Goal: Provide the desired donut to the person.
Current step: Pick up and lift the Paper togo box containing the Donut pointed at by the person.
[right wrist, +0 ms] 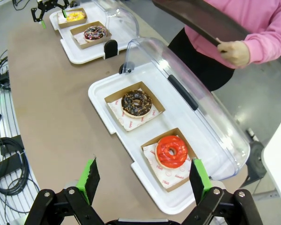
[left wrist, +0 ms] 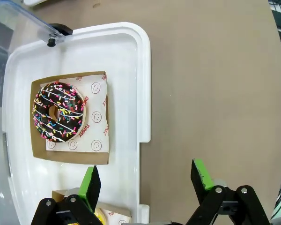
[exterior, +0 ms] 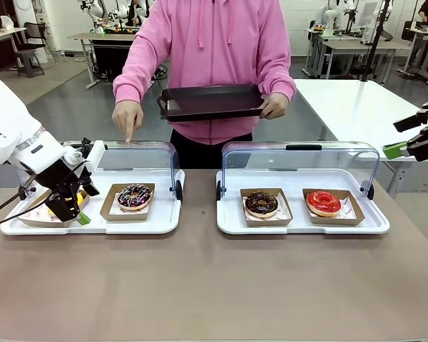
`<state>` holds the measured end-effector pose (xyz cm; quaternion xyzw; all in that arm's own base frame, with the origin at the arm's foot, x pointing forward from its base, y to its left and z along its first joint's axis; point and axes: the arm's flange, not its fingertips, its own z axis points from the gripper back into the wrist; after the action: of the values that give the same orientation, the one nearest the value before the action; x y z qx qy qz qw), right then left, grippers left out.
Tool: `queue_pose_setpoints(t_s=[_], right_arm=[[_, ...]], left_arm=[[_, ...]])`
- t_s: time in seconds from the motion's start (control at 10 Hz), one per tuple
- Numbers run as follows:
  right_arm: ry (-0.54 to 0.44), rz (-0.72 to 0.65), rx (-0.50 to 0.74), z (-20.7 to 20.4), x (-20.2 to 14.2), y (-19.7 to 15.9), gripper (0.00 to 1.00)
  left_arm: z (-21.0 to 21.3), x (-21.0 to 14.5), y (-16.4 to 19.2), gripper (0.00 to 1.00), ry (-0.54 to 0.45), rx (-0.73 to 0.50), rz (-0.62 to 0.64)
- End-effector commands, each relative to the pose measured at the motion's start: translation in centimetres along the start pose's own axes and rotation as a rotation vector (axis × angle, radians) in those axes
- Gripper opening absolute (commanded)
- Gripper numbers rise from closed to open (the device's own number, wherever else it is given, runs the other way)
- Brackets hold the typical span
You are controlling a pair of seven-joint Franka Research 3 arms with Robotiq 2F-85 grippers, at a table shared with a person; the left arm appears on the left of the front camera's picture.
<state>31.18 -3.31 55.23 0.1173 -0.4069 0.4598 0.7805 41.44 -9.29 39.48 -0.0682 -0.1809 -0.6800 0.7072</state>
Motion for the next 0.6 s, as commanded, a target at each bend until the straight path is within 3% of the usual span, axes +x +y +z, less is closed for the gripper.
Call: queue_pose_setpoints(t_s=[0.0,0.1,0.5], right_arm=[[0.001,0.006,0.009,-0.3,-0.1,-0.1,1.0],[0.001,0.006,0.009,-0.3,-0.1,-0.1,1.0],[0.001,0.006,0.009,-0.3,-0.1,-0.1,1.0]], left_arm=[[-0.2,-0.3,-0.6,1.0,0.029,0.024,-0.034],[0.0,0.0,0.0,1.0,0.0,0.0,0.0],[-5.1,1.4,4.4,1.0,0.085,0.017,-0.076]])
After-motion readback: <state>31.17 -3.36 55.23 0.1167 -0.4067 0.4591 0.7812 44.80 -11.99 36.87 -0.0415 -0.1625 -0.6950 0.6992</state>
